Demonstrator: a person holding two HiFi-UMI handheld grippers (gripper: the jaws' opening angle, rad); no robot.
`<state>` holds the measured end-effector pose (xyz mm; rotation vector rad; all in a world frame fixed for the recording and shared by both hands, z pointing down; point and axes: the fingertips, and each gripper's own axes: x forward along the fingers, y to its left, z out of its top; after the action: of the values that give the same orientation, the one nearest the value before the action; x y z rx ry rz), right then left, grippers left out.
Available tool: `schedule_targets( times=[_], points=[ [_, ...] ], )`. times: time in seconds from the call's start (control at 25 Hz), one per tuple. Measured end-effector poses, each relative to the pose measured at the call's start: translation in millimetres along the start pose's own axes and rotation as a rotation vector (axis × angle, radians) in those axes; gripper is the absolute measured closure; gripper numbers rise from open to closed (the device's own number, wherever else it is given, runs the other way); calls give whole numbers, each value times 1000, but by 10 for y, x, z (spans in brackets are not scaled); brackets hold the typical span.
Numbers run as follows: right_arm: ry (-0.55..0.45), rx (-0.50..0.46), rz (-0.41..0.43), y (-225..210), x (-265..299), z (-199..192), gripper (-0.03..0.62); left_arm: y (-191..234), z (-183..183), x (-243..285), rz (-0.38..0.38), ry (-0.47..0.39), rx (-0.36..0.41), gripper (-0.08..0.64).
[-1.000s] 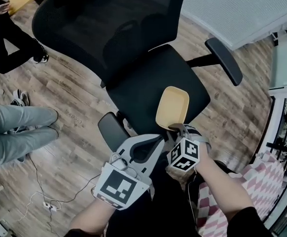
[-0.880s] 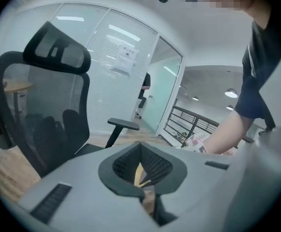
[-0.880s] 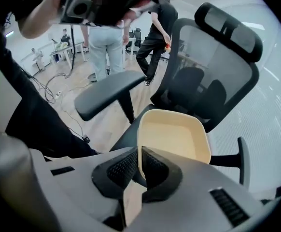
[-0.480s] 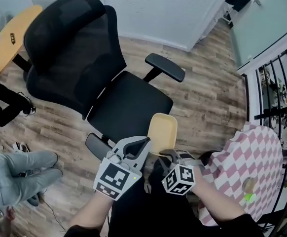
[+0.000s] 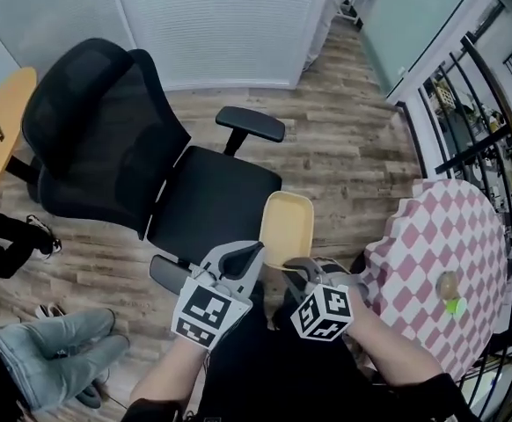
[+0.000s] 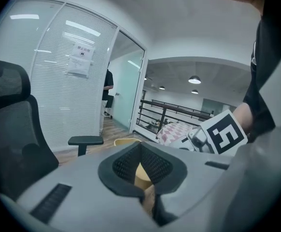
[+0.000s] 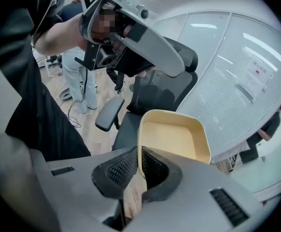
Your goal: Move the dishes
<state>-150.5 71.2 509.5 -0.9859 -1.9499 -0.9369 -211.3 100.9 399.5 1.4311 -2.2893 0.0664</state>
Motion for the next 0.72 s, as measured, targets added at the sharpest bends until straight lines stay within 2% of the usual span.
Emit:
schedule_targets(
  times=[0.36,0.72],
  points=[
    [5,75,-70,-5,-353,-121,558,-355,115,126,-95,-1,48,555],
    [44,209,-178,145,-873,-690,558,-1386,375,509,-288,-45,125,555]
  ],
)
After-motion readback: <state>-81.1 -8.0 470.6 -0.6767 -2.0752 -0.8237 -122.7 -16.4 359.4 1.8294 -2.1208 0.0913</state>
